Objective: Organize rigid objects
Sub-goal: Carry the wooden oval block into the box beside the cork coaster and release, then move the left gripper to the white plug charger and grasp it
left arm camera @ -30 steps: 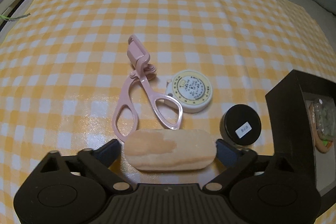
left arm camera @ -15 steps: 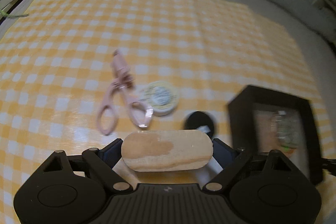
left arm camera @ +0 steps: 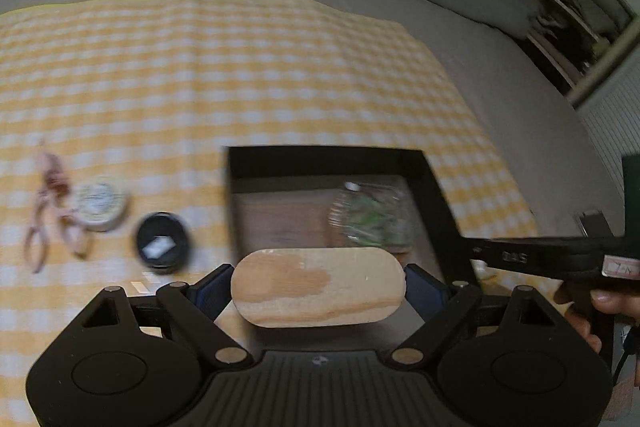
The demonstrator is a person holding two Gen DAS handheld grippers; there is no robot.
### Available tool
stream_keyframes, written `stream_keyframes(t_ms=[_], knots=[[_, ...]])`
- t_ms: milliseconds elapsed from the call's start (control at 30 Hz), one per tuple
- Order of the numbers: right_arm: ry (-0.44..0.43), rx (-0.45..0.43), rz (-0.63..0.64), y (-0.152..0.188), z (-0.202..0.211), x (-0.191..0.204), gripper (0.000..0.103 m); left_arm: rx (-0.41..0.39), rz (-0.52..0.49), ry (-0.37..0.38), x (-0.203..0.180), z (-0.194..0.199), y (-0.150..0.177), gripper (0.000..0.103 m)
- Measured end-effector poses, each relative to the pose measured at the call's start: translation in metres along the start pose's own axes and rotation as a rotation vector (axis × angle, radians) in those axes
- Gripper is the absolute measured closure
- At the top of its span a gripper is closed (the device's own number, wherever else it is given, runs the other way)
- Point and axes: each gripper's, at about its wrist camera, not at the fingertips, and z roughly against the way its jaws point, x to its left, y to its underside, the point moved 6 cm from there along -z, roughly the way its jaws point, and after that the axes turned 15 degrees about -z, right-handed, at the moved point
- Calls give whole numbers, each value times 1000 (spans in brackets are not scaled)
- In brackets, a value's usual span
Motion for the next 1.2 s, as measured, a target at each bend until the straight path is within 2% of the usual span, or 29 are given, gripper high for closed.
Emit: stream_keyframes(t_ms=[233,433,600,700,800,1200], knots=[[-12,10,-17,1,-1,-1,99,40,-36,58,-44,-34,-1,13],[-34,19,-41,0,0,-4,98,45,73,124,-56,-60,1,13],[-40,21,-48,1,0,-4,98,53,110,141,-63,-73,5,13],[-42,22,-50,1,0,-4,98,56,137,185,-65,-78,8,12],[-42,22,-50,1,0,-4,98,67,119,199,-69,-80,10,7],[-40,22,-51,1,-1,-5,98,67,50,199,-69,-67,13,5]])
